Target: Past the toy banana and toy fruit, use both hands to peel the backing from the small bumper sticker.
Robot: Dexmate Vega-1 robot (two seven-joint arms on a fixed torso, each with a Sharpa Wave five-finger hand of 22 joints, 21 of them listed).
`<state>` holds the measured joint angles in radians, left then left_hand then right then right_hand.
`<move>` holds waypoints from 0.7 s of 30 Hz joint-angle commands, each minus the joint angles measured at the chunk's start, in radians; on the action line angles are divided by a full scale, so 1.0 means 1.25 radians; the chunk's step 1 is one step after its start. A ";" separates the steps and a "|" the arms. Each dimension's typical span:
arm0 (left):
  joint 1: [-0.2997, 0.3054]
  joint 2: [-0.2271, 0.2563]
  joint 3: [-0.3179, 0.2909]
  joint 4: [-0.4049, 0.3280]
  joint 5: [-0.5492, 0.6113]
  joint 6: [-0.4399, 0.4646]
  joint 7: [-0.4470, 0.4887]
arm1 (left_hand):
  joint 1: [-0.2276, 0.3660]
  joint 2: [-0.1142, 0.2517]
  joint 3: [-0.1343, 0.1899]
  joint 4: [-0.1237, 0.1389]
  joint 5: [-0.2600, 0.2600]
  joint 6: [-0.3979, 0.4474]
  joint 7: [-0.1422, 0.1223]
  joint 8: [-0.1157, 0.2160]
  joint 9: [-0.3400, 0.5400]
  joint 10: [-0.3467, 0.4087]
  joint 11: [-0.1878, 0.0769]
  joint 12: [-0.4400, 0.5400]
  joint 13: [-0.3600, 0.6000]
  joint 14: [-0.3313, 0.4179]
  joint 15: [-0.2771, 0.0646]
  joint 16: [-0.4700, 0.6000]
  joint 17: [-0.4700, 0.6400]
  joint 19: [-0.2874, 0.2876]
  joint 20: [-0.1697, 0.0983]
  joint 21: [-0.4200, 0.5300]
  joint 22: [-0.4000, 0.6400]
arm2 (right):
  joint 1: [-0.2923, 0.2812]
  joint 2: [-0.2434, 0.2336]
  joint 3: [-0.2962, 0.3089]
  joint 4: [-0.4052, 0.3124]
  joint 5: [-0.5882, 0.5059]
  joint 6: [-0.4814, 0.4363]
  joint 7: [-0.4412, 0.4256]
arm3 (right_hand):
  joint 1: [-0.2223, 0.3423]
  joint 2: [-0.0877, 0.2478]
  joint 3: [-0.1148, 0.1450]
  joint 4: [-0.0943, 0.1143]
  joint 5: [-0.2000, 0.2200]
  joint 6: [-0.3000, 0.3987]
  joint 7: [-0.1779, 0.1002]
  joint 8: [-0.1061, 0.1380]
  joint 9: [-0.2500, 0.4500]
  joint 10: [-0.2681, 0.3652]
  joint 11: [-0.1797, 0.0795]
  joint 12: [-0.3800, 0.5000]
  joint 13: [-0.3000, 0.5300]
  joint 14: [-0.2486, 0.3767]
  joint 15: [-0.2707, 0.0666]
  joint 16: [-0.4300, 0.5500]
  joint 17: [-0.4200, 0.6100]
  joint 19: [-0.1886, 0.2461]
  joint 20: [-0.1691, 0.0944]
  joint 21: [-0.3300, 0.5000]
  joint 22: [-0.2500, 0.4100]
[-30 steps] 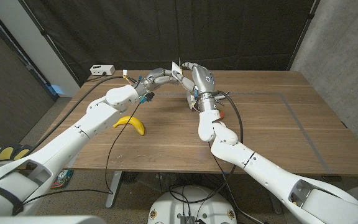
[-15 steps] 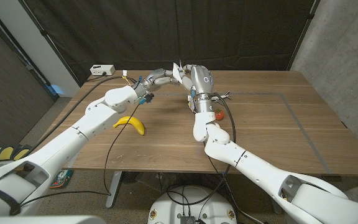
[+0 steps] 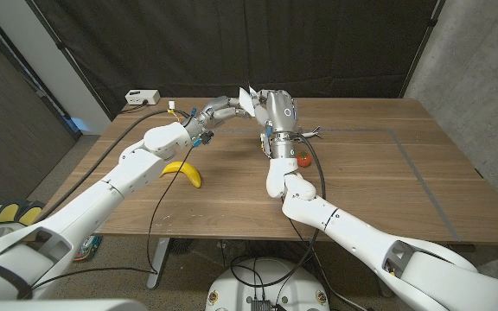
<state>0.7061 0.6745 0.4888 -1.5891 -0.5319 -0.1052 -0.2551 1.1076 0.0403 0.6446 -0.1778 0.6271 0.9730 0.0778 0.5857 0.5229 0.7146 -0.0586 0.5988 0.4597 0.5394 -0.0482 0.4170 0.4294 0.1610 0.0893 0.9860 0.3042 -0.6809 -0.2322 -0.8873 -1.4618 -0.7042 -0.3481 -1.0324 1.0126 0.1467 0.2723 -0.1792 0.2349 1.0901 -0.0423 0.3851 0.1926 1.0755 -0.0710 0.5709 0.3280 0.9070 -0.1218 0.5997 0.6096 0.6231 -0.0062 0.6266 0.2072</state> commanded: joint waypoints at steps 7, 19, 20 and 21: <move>0.012 -0.052 -0.010 0.073 -0.076 -0.079 -0.063 | 0.001 -0.030 0.032 -0.004 0.056 0.111 0.109 0.039 0.035 0.042 0.002 -0.007 -0.006 0.029 -0.042 0.004 0.001 0.010 -0.004 0.037 0.001 | -0.060 0.121 0.158 0.109 -0.121 0.093 -0.068 | 0.031 -0.008 0.015 0.000 -0.013 0.030 -0.001 0.011 0.002 0.026 -0.001 0.014 0.009 0.021 -0.082 0.002 0.007 0.013 -0.018 0.015 0.001; 0.013 -0.063 -0.010 0.088 -0.090 -0.080 -0.069 | 0.004 -0.067 0.060 -0.005 0.103 0.125 0.109 0.070 0.067 0.061 0.002 -0.022 -0.012 0.041 -0.047 0.000 -0.003 0.010 -0.009 0.063 -0.005 | -0.093 0.204 0.285 0.152 -0.212 0.151 -0.068 | 0.041 -0.017 0.021 0.002 -0.021 0.044 0.002 0.012 0.001 0.033 0.005 0.011 0.003 0.030 -0.082 -0.004 0.009 0.014 -0.022 0.024 0.002; 0.013 -0.063 -0.010 0.088 -0.090 -0.080 -0.067 | 0.004 -0.069 0.063 -0.005 0.107 0.126 0.109 0.073 0.070 0.059 0.003 -0.025 -0.014 0.040 -0.047 -0.001 -0.003 0.010 -0.009 0.065 -0.006 | -0.094 0.210 0.293 0.156 -0.220 0.156 -0.068 | 0.041 -0.017 0.022 0.002 -0.022 0.044 0.002 0.012 0.001 0.033 0.004 0.011 0.003 0.030 -0.082 -0.005 0.009 0.014 -0.022 0.024 0.002; 0.014 -0.063 -0.011 0.087 -0.088 -0.081 -0.065 | 0.005 -0.071 0.066 -0.005 0.113 0.128 0.109 0.076 0.073 0.058 0.004 -0.029 -0.016 0.039 -0.047 -0.002 -0.003 0.009 -0.009 0.068 -0.007 | -0.096 0.217 0.302 0.159 -0.230 0.158 -0.068 | 0.042 -0.018 0.022 0.002 -0.022 0.044 0.002 0.012 0.001 0.033 0.005 0.011 0.003 0.031 -0.082 -0.005 0.009 0.014 -0.023 0.025 0.002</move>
<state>0.7194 0.6098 0.4774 -1.4981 -0.6271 -0.1954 -0.3320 1.1117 -0.0345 0.7153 -0.1847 0.7516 0.9902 0.0826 0.6705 0.6031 0.7846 -0.0608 0.5718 0.4415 0.5774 -0.0535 0.4170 0.4264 0.1663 0.0840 1.0608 0.2968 -0.7655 -0.0505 -0.6403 -1.3139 -0.8846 -0.2129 -1.1094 1.0512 0.1261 0.2930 -0.1776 0.2117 1.1349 -0.0377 0.3926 0.1905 1.1088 -0.0648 0.5847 0.3283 0.9319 -0.1324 0.5986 0.6189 0.6350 -0.0253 0.6511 0.2071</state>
